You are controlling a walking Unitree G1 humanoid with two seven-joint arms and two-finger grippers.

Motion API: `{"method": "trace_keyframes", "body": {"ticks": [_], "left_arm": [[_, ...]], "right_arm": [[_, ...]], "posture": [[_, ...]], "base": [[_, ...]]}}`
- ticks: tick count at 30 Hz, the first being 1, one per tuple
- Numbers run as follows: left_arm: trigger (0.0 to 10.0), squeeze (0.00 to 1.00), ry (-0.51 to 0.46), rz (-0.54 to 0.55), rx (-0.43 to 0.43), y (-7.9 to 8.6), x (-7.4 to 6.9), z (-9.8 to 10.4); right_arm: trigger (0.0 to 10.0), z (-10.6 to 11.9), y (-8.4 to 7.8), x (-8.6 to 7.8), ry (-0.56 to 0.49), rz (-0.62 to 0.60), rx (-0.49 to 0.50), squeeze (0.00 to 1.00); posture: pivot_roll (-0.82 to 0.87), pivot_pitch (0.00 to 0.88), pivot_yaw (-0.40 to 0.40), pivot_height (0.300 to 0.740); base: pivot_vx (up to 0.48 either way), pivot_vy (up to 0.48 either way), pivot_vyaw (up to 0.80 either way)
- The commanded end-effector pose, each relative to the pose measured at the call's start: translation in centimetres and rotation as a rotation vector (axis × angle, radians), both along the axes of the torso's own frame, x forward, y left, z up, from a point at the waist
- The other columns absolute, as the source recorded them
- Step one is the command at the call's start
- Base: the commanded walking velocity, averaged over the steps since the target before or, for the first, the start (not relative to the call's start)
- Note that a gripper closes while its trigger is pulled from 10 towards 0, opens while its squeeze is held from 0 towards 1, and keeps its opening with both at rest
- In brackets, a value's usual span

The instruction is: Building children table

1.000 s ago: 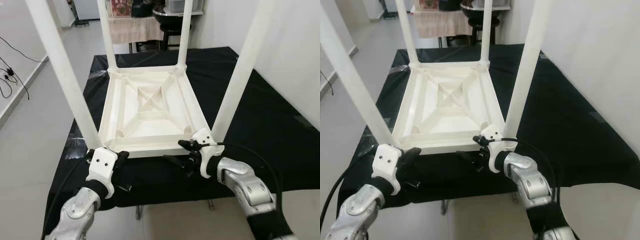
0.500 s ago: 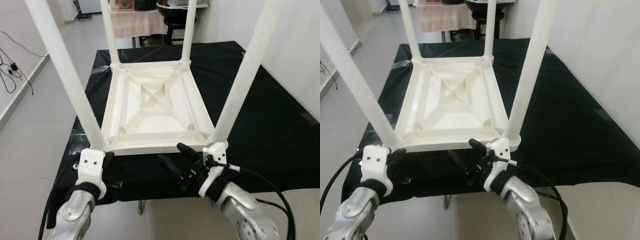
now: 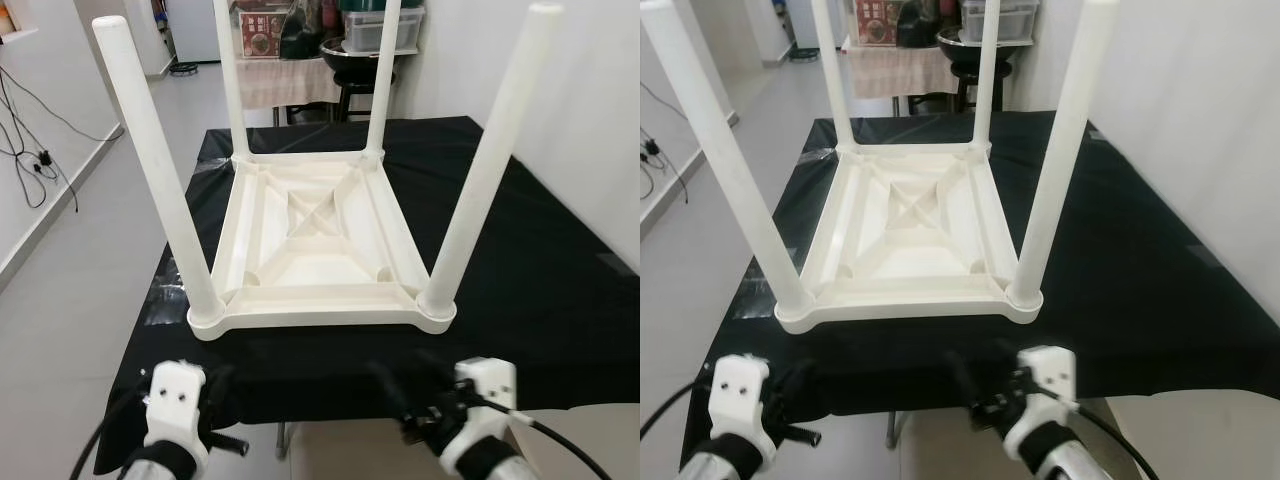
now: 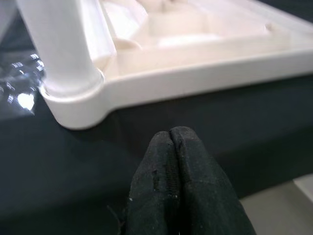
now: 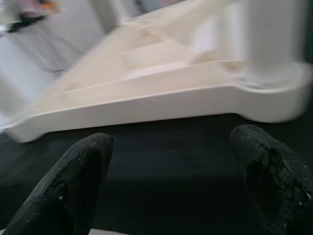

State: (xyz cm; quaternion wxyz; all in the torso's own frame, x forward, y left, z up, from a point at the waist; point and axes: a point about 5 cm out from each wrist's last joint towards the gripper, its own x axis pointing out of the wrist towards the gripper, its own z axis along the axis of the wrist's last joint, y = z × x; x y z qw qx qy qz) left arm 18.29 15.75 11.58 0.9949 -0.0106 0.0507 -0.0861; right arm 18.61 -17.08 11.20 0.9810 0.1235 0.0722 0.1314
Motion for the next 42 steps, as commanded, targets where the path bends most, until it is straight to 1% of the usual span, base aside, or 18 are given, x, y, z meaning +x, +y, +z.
{"method": "trace_keyframes", "body": {"ticks": [1, 2, 4, 7, 8, 17, 19, 21, 33, 35, 38, 40, 42], "left_arm": [[10.0, 0.00, -0.006, 0.023, -0.013, 0.4, -0.1, -0.2], [10.0, 0.00, -0.009, 0.029, -0.026, 0.6, -0.1, -0.2], [10.0, 0.00, -0.018, 0.051, -0.034, 0.8, 0.0, -0.3], [10.0, 0.00, -0.018, 0.068, -0.037, 0.9, 0.1, -0.5], [10.0, 0.00, -0.014, 0.082, -0.039, 1.0, 0.4, -0.8], [10.0, 0.00, -0.029, 0.111, -0.048, 1.0, 0.4, -0.7], [10.0, 0.00, -0.031, 0.120, -0.060, 1.1, 0.5, -0.8], [10.0, 0.00, -0.030, 0.121, -0.061, 1.1, 0.5, -0.8], [10.0, 0.00, -0.030, 0.132, -0.075, 1.1, 0.5, -0.7], [10.0, 0.00, -0.021, 0.123, -0.064, 1.0, 0.6, -0.7], [10.0, 0.00, -0.023, 0.120, -0.072, 1.0, 0.6, -0.7], [10.0, 0.00, -0.024, 0.119, -0.084, 0.9, 0.6, -0.7], [10.0, 0.00, -0.023, 0.114, -0.088, 0.9, 0.6, -0.7]], "right_arm": [[10.0, -0.2, -0.6, -0.3, 0.010, -0.052, -0.015, 0.00], [10.0, -0.3, -0.9, -0.5, 0.022, -0.074, -0.029, 0.00], [10.0, -1.1, -1.7, -0.8, 0.047, -0.120, -0.136, 0.00], [10.0, -1.3, -1.9, -0.9, 0.058, -0.142, -0.162, 0.00], [10.0, -1.4, -1.8, -0.6, 0.059, -0.139, -0.174, 0.00], [10.0, -1.0, -1.5, -0.4, 0.046, -0.121, -0.169, 0.00], [10.0, -0.8, -1.2, -0.2, 0.019, -0.085, -0.212, 0.00], [10.0, -0.7, -1.1, -0.1, 0.012, -0.078, -0.221, 0.00], [10.0, -0.6, -1.3, 0.5, -0.006, -0.084, -0.201, 0.00], [10.0, -0.5, -1.3, 0.6, -0.012, -0.077, -0.214, 0.00], [10.0, -0.4, -1.3, 0.6, -0.018, -0.073, -0.228, 0.00], [10.0, -0.4, -1.2, 0.6, -0.025, -0.065, -0.226, 0.00], [10.0, -0.4, -1.2, 0.6, -0.027, -0.071, -0.181, 0.00]], "posture": [[-0.02, 0.010, -0.004, 0.740], [-0.02, 0.010, -0.004, 0.740], [-0.02, 0.008, -0.001, 0.740], [-0.02, 0.008, -0.001, 0.740], [-0.02, 0.004, -0.008, 0.740], [-0.02, 0.016, -0.012, 0.740], [-0.03, 0.024, -0.012, 0.740], [-0.04, 0.029, -0.011, 0.740], [-0.04, 0.044, -0.004, 0.740], [-0.04, 0.046, -0.007, 0.740], [-0.04, 0.046, -0.007, 0.740], [-0.04, 0.046, -0.006, 0.740], [-0.04, 0.048, -0.005, 0.740]], "base": [[0.000, 0.000, 0.00], [0.000, 0.000, 0.00], [0.000, 0.000, 0.00], [0.000, 0.000, 0.00], [0.000, 0.000, 0.00], [0.000, 0.000, 0.00], [0.000, 0.000, 0.00], [0.000, 0.000, 0.00], [0.000, 0.000, 0.00], [0.000, 0.000, 0.00], [0.000, 0.000, 0.00], [0.270, 0.000, 0.80], [0.401, 0.000, 0.00]]}}
